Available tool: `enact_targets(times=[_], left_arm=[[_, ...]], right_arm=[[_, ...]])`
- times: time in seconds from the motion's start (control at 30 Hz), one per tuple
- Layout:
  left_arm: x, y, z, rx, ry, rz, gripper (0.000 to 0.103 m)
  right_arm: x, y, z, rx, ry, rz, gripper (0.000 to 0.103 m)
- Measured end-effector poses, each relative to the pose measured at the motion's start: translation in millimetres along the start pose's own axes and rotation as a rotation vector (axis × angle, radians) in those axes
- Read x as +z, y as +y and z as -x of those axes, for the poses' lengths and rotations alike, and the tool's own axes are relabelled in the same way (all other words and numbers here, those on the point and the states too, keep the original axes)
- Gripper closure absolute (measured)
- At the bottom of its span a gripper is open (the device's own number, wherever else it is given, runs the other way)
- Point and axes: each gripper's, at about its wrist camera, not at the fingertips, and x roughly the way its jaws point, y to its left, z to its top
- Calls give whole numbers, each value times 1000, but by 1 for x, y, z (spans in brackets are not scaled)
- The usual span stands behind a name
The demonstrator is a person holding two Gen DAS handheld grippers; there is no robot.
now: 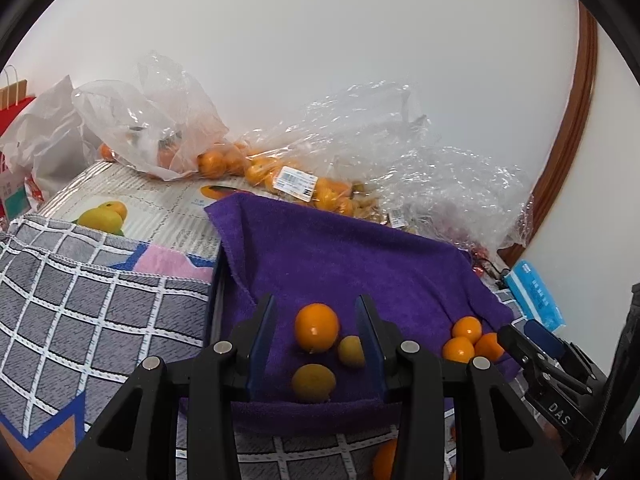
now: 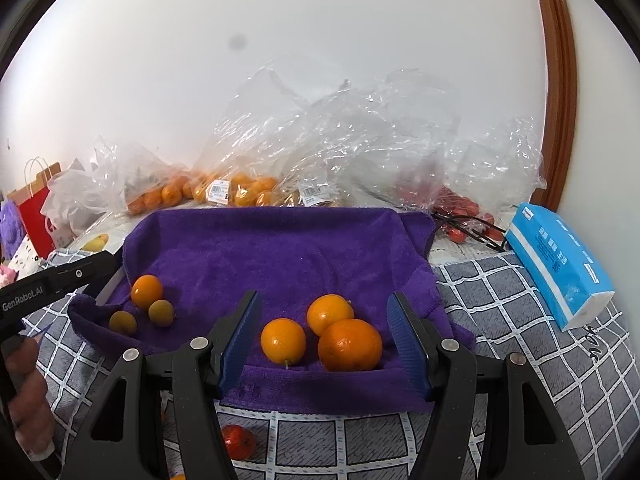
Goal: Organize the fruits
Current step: 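Open right tool dropping large orange while left tool releases yellow-green fruit onto towel, then withdraw both tools from the towel, right tool moving around yellow oval orange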
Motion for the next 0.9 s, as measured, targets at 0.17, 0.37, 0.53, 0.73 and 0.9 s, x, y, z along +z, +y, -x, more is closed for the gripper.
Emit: enact_targets(times=[0.17, 0.37, 0.53, 0.73, 0.9], left_arm=[[2, 7, -2, 23, 17, 14, 57], [8, 17, 6, 12, -6, 68, 54], [14, 20, 14, -10, -5, 95, 48], [19, 12, 23, 11, 50, 64, 48], [4, 16, 40, 5, 98, 28, 47]], right_arm=[[1, 1, -1, 23, 21, 5, 39], [5, 4, 11, 12, 87, -26, 39], [-14, 11, 29, 46, 149, -67, 39], [-40, 24, 50, 68, 194, -73, 39], [-60, 30, 47, 138, 262, -114, 39]])
